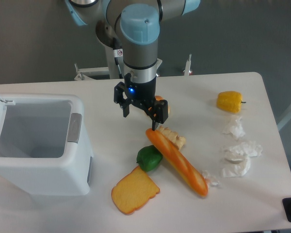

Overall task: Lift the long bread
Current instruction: 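Move the open gripper over the long orange baguette's end, then shift the gripper along the baguette toward its upper end, then lower the gripper onto the baguette end and close it, then lift the gripped baguette upward off the table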

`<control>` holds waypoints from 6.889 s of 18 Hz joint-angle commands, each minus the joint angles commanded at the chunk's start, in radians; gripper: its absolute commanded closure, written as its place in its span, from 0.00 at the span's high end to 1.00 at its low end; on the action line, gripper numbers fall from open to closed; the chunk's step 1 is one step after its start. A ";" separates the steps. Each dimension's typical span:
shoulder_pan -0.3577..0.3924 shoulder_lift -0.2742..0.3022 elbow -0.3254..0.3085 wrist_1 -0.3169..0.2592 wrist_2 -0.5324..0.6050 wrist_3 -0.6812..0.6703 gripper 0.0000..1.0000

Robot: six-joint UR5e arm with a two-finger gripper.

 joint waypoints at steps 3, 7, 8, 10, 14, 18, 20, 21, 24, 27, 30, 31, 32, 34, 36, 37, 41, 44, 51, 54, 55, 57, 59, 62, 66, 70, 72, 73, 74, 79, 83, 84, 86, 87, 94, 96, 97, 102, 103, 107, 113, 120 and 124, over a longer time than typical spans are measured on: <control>0.000 -0.002 -0.011 0.000 -0.005 -0.063 1.00; 0.000 -0.021 -0.009 0.002 0.002 -0.189 1.00; 0.000 -0.031 -0.006 0.003 0.003 -0.209 1.00; 0.000 -0.037 -0.006 0.002 0.005 -0.238 1.00; 0.006 -0.057 -0.028 0.000 0.002 -0.281 1.00; 0.020 -0.075 -0.025 0.000 -0.002 -0.313 1.00; 0.021 -0.092 -0.022 0.000 -0.003 -0.348 1.00; 0.020 -0.100 -0.018 0.000 -0.003 -0.361 1.00; 0.017 -0.120 -0.006 0.000 0.002 -0.390 1.00; 0.023 -0.126 -0.008 -0.002 0.006 -0.421 1.00; 0.040 -0.133 -0.008 -0.006 0.017 -0.437 1.00; 0.047 -0.130 -0.008 -0.006 0.018 -0.442 1.00; 0.057 -0.130 -0.009 -0.014 0.018 -0.445 1.00; 0.078 -0.130 -0.011 -0.044 0.018 -0.445 1.00; 0.106 -0.136 -0.011 -0.048 0.018 -0.444 1.00; 0.113 -0.144 -0.011 -0.051 0.018 -0.444 1.00; 0.118 -0.153 -0.012 -0.054 0.020 -0.445 1.00; 0.118 -0.164 -0.012 -0.054 0.032 -0.483 1.00; 0.118 -0.230 -0.009 -0.046 0.055 -0.496 1.00; 0.117 -0.250 -0.008 -0.044 0.052 -0.496 1.00; 0.115 -0.255 -0.008 -0.043 0.052 -0.496 1.00; 0.114 -0.255 -0.008 -0.043 0.052 -0.496 1.00; 0.112 -0.255 -0.008 -0.043 0.052 -0.496 1.00; 0.101 -0.256 -0.011 -0.043 0.052 -0.502 1.00; 0.078 -0.270 -0.009 -0.040 0.049 -0.533 1.00; 0.055 -0.290 -0.008 -0.041 0.054 -0.531 1.00; 0.052 -0.291 -0.008 -0.041 0.057 -0.528 1.00; 0.052 -0.291 -0.008 -0.043 0.058 -0.525 1.00; 0.052 -0.291 -0.008 -0.043 0.060 -0.523 1.00; 0.052 -0.293 -0.008 -0.043 0.090 -0.517 1.00; 0.052 -0.293 0.003 -0.044 0.095 -0.513 1.00; 0.052 -0.293 0.003 -0.044 0.095 -0.513 1.00; 0.051 -0.299 0.003 -0.044 0.095 -0.513 1.00; 0.052 -0.298 0.003 -0.044 0.097 -0.513 1.00; 0.041 -0.307 0.003 -0.044 0.146 -0.507 0.93; 0.041 -0.307 0.003 -0.044 0.146 -0.505 0.87; 0.041 -0.307 0.003 -0.044 0.146 -0.505 0.83; 0.044 -0.302 0.005 -0.048 0.144 -0.505 0.46; 0.044 -0.301 0.006 -0.051 0.144 -0.505 0.37; 0.044 -0.302 0.012 -0.054 0.143 -0.505 0.11; 0.043 -0.296 0.018 -0.054 0.140 -0.505 0.00; 0.049 -0.269 0.126 -0.058 0.144 -0.500 0.00; 0.058 -0.244 0.140 -0.103 0.147 -0.381 0.00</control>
